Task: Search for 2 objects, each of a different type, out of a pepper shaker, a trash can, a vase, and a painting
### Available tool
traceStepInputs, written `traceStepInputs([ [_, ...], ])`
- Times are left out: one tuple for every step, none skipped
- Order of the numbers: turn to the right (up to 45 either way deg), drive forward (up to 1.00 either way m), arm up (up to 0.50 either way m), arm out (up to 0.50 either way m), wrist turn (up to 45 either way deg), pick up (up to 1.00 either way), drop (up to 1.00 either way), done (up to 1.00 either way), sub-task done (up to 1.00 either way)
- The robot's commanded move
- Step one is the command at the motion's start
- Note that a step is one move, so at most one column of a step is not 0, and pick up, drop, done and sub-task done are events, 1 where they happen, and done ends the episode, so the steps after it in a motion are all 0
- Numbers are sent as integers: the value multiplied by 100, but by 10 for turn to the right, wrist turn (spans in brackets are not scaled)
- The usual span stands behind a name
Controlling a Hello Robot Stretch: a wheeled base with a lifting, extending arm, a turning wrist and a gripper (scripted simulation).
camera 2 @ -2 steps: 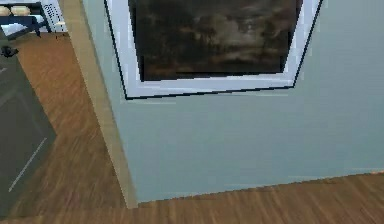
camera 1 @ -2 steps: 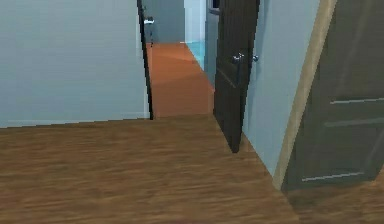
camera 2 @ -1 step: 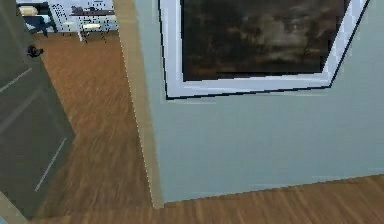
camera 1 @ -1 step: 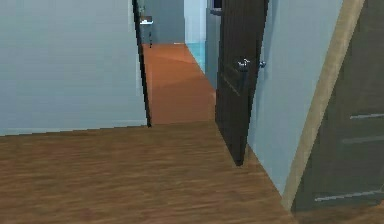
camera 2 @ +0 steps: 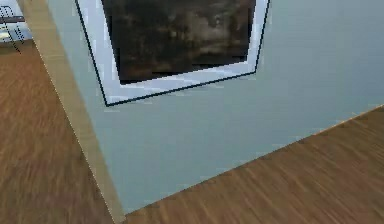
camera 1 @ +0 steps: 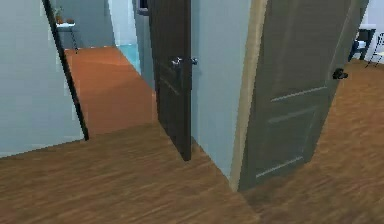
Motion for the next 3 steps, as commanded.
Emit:
traceStepInputs([
  [0, 65, 0, 0, 0, 0, 0, 0, 0],
  [450, 0, 0, 0, 0, 0, 0, 0, 0],
  [150, 0, 0, 0, 0, 0, 0, 0, 0],
])
